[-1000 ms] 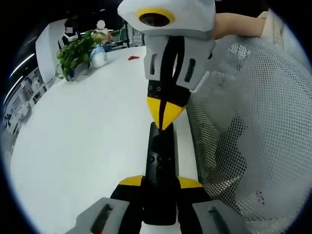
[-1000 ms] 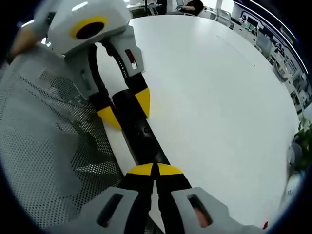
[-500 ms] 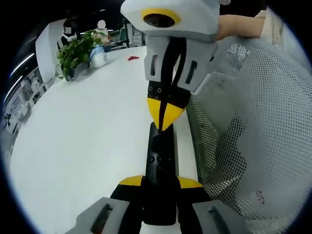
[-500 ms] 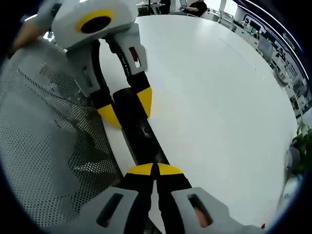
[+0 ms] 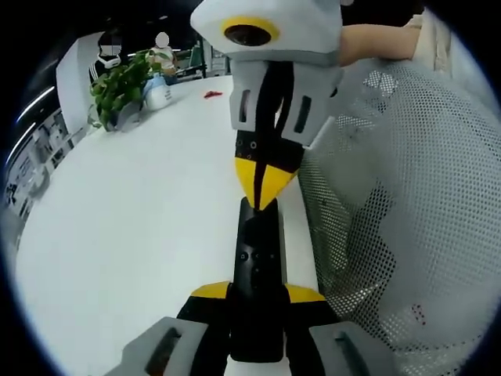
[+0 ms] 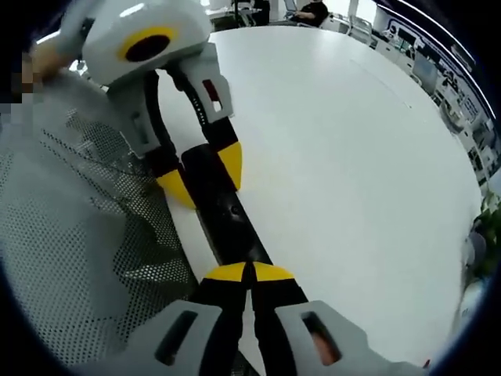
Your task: Press the specified remote control buttons in sequence, fully releasing each button before pressing the next.
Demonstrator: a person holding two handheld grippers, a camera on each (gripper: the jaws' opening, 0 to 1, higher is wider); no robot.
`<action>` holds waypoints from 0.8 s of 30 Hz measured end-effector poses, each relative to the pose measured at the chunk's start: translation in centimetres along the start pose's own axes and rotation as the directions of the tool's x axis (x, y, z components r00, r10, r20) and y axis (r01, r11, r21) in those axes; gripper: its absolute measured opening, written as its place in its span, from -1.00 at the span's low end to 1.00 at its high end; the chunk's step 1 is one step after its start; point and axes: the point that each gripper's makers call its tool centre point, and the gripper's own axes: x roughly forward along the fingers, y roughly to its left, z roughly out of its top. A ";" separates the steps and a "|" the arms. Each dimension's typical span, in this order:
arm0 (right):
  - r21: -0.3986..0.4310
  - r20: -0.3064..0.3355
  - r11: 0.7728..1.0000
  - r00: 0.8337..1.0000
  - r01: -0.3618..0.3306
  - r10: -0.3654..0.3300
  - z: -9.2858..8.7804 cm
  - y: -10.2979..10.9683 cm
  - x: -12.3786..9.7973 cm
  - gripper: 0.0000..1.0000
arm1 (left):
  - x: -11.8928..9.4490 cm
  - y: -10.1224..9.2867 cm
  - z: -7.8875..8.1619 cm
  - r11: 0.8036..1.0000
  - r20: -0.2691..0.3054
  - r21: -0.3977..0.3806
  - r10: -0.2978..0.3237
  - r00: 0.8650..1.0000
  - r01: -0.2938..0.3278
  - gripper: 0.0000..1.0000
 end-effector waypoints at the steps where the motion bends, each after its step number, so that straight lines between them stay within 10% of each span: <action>1: -0.005 -0.002 1.000 1.000 0.000 0.000 0.0 0.0 0.0 -1.00 | 0.0 0.0 0.0 1.000 0.001 -0.002 0.000 1.000 0.000 -0.51; 24: -0.052 0.021 0.999 1.000 -0.003 0.004 1.0 0.2 0.2 -1.00 | 0.0 0.0 0.0 1.000 0.008 -0.014 0.000 1.000 0.000 -0.51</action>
